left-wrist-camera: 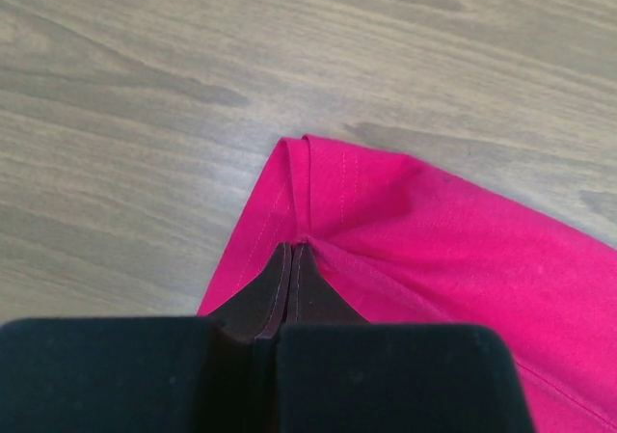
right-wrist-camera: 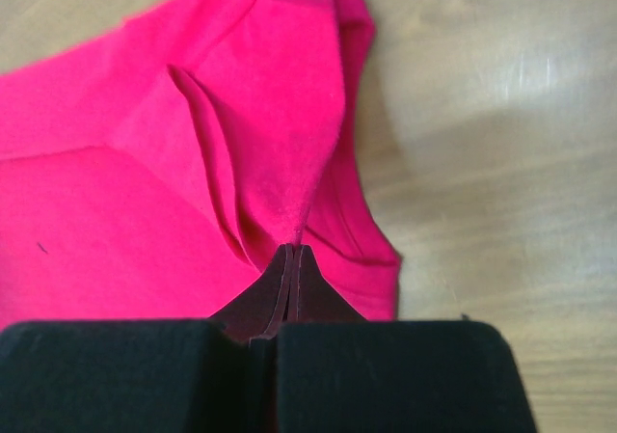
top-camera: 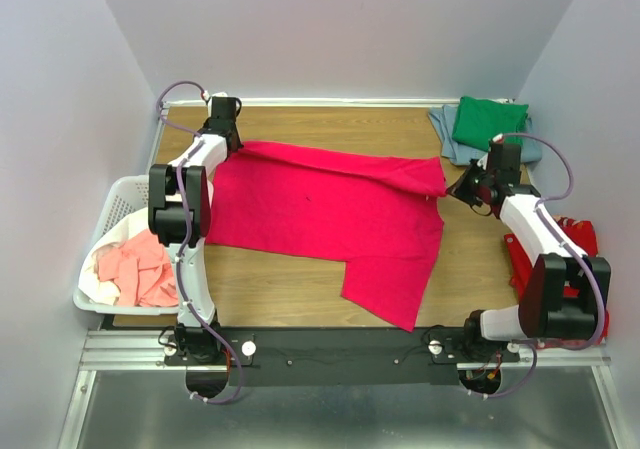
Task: Fold and stack the t-shirts
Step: Fold the tshirt
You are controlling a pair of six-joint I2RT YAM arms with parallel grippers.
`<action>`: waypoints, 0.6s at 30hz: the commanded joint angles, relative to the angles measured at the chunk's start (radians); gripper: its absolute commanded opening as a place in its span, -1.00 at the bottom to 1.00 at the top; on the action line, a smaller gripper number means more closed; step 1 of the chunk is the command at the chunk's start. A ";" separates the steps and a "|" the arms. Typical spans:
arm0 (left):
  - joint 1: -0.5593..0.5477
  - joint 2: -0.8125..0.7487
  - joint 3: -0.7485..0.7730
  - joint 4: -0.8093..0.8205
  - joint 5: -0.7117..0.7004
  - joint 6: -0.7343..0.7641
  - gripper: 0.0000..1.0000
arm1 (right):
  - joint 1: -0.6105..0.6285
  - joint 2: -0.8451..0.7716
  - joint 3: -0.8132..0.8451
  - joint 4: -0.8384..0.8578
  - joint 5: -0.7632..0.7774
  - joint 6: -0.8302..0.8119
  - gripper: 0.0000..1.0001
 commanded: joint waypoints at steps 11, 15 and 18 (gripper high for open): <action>0.009 0.027 0.022 -0.164 -0.152 -0.131 -0.53 | 0.003 -0.054 -0.100 -0.113 0.013 0.000 0.18; 0.008 -0.013 0.005 -0.131 -0.117 -0.133 -0.38 | 0.003 -0.062 -0.063 -0.119 0.020 -0.014 0.21; -0.005 -0.027 0.016 -0.118 -0.085 -0.110 -0.38 | 0.004 0.005 -0.012 -0.107 -0.007 -0.027 0.03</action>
